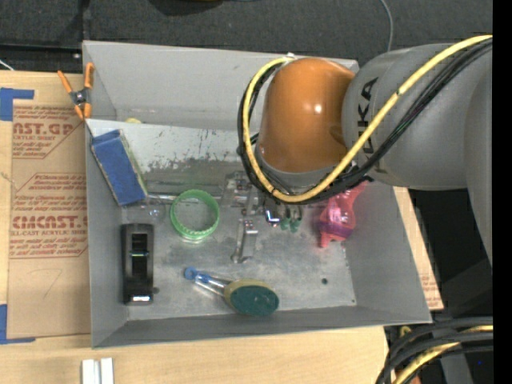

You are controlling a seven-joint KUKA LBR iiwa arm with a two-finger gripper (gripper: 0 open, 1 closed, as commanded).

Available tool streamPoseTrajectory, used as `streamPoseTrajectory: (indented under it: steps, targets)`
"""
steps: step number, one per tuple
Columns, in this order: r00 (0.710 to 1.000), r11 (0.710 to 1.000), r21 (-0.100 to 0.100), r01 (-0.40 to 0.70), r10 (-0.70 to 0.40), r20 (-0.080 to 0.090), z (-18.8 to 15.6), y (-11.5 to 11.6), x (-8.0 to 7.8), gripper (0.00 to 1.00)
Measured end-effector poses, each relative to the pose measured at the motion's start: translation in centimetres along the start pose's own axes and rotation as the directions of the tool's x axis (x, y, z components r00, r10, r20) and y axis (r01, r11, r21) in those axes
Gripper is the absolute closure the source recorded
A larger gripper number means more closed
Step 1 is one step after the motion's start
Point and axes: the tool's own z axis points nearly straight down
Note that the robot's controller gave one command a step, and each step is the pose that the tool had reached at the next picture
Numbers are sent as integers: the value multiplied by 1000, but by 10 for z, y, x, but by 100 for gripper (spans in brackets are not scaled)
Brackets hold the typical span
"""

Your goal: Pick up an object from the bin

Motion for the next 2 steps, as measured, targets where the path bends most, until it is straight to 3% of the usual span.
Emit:
streamPoseTrajectory:
  steps: [2]
  targets:
    - [1000,1000,-1,-10,10,2,3,-3,-1,0]
